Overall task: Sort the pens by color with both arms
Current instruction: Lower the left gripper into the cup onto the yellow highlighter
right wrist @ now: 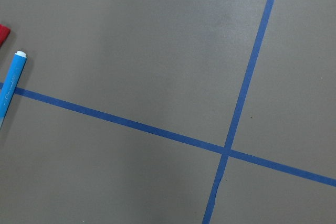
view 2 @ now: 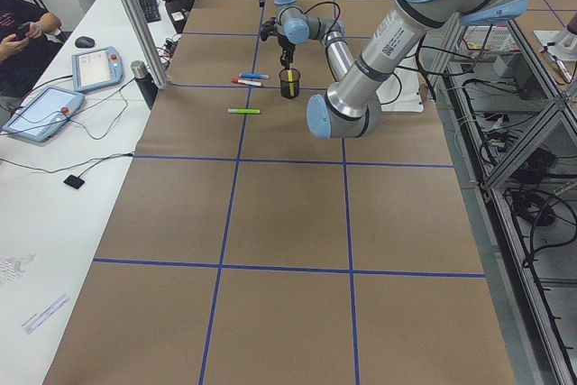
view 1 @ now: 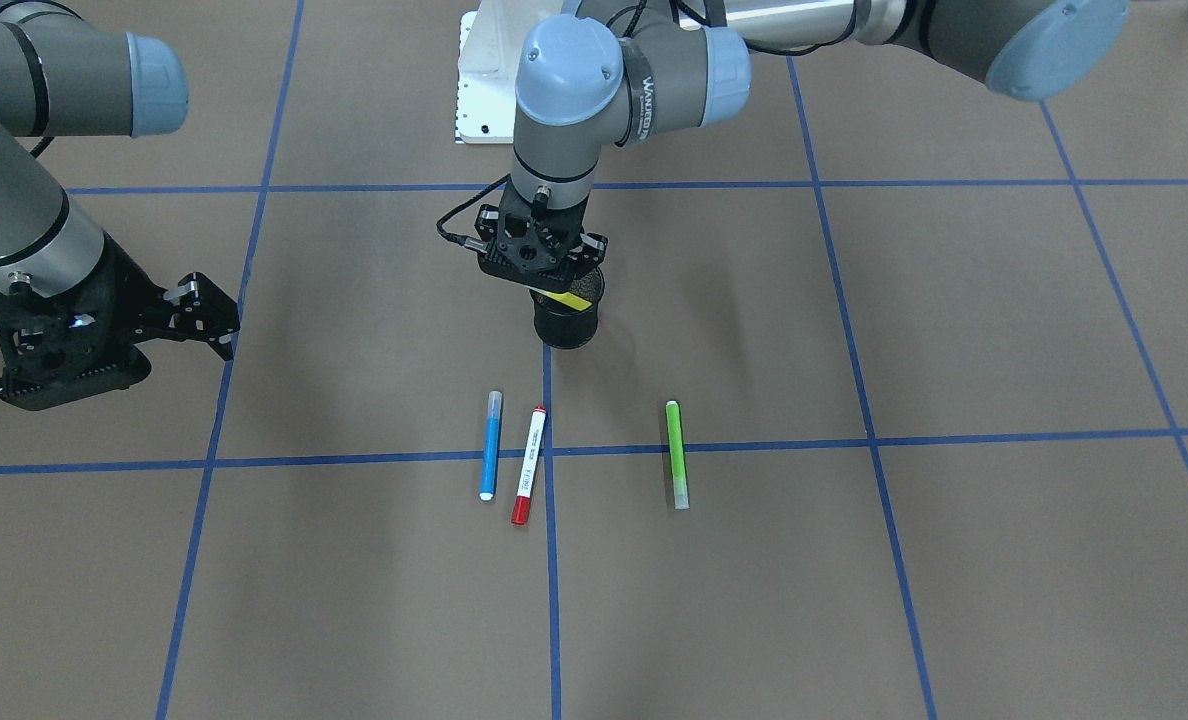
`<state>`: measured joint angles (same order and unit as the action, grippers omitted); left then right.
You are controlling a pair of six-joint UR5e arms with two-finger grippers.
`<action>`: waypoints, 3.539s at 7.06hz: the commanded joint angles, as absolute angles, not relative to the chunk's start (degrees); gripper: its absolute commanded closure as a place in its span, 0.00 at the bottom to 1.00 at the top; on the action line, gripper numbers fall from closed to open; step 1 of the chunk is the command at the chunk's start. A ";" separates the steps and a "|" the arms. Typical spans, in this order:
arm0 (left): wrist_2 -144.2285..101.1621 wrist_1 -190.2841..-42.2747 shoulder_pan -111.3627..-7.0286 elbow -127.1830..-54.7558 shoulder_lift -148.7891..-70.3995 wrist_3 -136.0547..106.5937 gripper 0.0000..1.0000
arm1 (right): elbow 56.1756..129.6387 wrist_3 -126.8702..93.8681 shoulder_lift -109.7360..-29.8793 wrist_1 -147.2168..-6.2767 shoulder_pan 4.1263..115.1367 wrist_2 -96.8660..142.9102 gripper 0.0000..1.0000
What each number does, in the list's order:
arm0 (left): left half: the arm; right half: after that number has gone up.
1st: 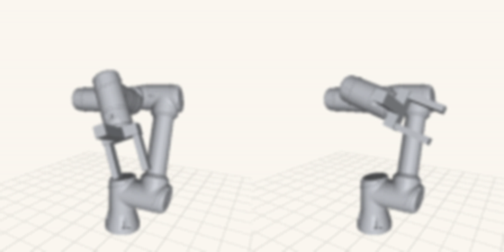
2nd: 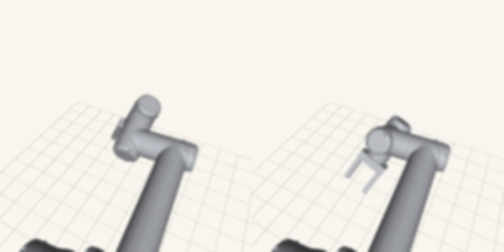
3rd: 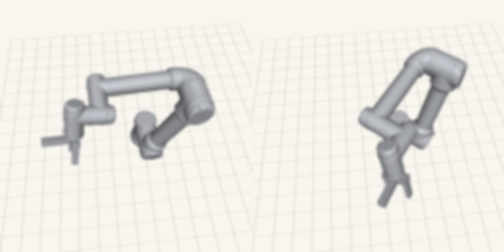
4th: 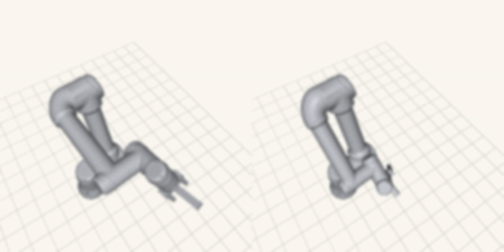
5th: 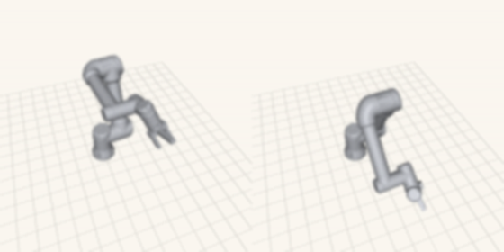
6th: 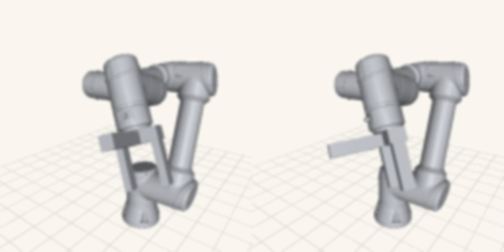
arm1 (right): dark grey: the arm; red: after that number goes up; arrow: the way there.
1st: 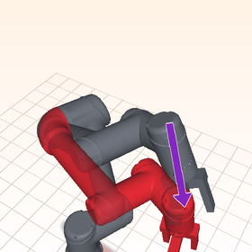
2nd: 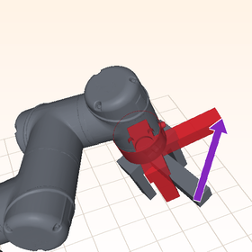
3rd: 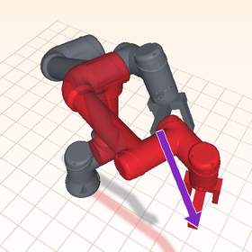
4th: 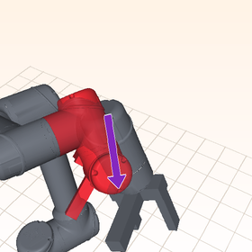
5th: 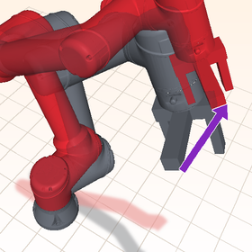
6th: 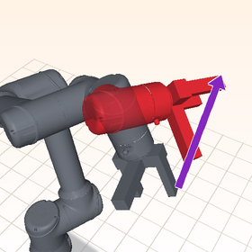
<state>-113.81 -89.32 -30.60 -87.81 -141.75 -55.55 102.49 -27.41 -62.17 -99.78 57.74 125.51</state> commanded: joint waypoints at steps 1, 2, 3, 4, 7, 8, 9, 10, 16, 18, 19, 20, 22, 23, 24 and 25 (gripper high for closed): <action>-113.21 -89.12 -31.38 -87.80 -141.59 -55.55 0.52 | 102.57 -27.51 -62.14 -99.76 57.74 125.51 0.01; -112.07 -89.12 -31.29 -87.89 -141.68 -55.72 0.52 | 102.57 -27.51 -62.14 -99.76 57.74 125.59 0.01; -111.19 -89.12 -31.29 -87.80 -141.77 -55.72 0.52 | 102.57 -27.60 -62.14 -99.76 57.74 125.86 0.01; -111.18 -89.21 -31.20 -87.89 -141.85 -55.64 0.52 | 102.57 -27.60 -62.23 -99.76 57.74 125.86 0.01; -111.18 -89.21 -30.76 -87.71 -142.38 -55.64 0.52 | 102.48 -27.51 -62.40 -99.67 57.74 125.86 0.01; -110.40 -89.21 -30.41 -87.80 -142.56 -55.63 0.52 | 102.48 -27.51 -62.32 -99.75 57.66 125.86 0.01; -107.26 -89.21 -29.98 -87.80 -142.47 -55.46 0.51 | 102.48 -27.51 -62.40 -99.76 57.74 125.86 0.01; -105.92 -89.21 -28.84 -87.80 -142.47 -55.28 0.51 | 102.48 -27.51 -62.40 -99.76 57.66 125.86 0.01; -104.33 -88.77 -26.81 -88.86 -141.42 -55.72 0.50 | 102.57 -27.77 -62.23 -99.76 57.74 125.86 0.01; -102.48 -88.77 -25.58 -88.77 -141.33 -55.72 0.50 | 102.57 -27.86 -62.23 -99.76 57.74 125.86 0.01; -102.48 -88.77 -25.66 -88.77 -141.42 -55.81 0.50 | 102.57 -27.86 -62.23 -99.76 57.74 125.86 0.01; -102.39 -87.55 -25.66 -89.90 -141.24 -55.72 0.50 | 102.57 -27.86 -62.23 -99.76 57.66 125.86 0.01; -102.48 -85.08 -25.66 -91.58 -141.24 -55.63 0.50 | 102.92 -28.04 -62.23 -99.76 57.66 125.86 0.01; -102.31 -85.08 -25.75 -91.41 -140.72 -55.37 0.50 | 102.92 -28.04 -62.23 -99.76 57.66 125.86 0.01; -102.22 -85.08 -25.75 -91.41 -140.36 -55.28 0.50 | 102.92 -28.04 -62.23 -99.76 57.66 125.86 0.01; -102.22 -85.08 -25.75 -91.41 -140.54 -55.37 0.50 | 103.01 -28.04 -62.23 -99.76 57.66 125.86 0.01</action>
<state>-102.27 -85.12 -25.74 -91.39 -140.59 -55.37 102.93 -28.03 -62.22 -99.76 57.66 125.86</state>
